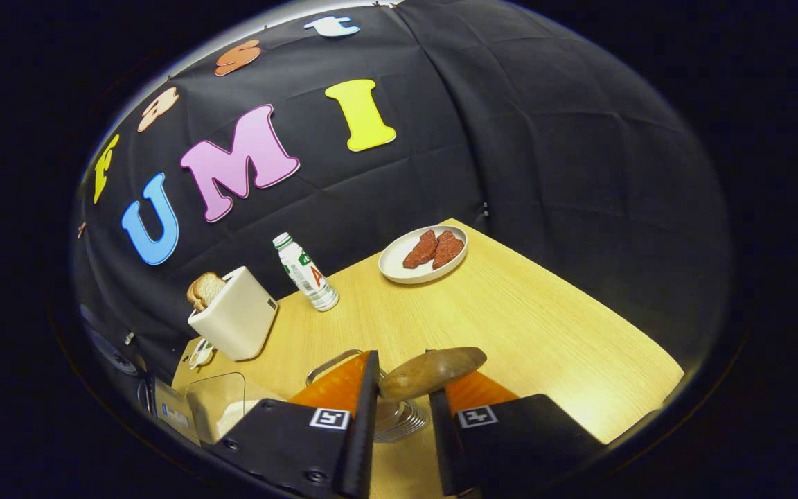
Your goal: Close the left gripper, press the button to open the rice cooker; take a wooden spoon from the chopstick holder with the right hand, scoop a spoonful of rice and pour it into the rice cooker, then put the wooden spoon back into the chopstick holder.
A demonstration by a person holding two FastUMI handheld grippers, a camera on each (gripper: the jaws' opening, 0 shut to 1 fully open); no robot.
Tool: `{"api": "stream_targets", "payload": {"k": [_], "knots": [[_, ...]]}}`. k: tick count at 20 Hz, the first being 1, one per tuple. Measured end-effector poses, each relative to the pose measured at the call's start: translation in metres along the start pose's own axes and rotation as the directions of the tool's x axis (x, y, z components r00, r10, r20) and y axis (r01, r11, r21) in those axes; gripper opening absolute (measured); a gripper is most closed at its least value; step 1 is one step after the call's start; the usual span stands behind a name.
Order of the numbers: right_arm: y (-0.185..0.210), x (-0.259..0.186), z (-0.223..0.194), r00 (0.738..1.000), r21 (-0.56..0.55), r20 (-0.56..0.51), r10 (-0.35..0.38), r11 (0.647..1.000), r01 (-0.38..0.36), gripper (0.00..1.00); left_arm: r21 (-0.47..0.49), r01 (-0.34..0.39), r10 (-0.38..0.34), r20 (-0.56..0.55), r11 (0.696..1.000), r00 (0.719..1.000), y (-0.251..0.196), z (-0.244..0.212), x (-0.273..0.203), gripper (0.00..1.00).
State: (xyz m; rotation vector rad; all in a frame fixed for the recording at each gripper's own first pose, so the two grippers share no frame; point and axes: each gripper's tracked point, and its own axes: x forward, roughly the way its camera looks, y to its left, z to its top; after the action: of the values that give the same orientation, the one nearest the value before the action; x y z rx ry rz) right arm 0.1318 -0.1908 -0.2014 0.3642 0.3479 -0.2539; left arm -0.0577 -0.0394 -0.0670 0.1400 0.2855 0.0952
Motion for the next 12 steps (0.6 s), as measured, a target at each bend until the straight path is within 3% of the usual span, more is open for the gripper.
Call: {"api": "stream_targets", "payload": {"k": [2, 5, 12], "knots": [[0.010, -0.002, 0.002, 1.000, -0.017, 0.005, 0.010, 1.000, -0.010, 0.29, -0.013, 0.004, -0.004, 0.002, 1.000, 1.000, -0.001, 0.001, 0.001, 0.66], [0.032, -0.006, 0.001, 0.999, -0.060, 0.006, 0.046, 0.997, -0.046, 0.23, -0.016, -0.003, 0.003, 0.010, 1.000, 1.000, 0.001, 0.003, 0.004, 0.69], [0.064, -0.022, 0.036, 0.991, -0.165, 0.114, 0.072, 0.985, -0.053, 0.19, 0.001, 0.004, -0.005, 0.053, 1.000, 0.999, 0.006, 0.009, 0.005, 0.71]]}}
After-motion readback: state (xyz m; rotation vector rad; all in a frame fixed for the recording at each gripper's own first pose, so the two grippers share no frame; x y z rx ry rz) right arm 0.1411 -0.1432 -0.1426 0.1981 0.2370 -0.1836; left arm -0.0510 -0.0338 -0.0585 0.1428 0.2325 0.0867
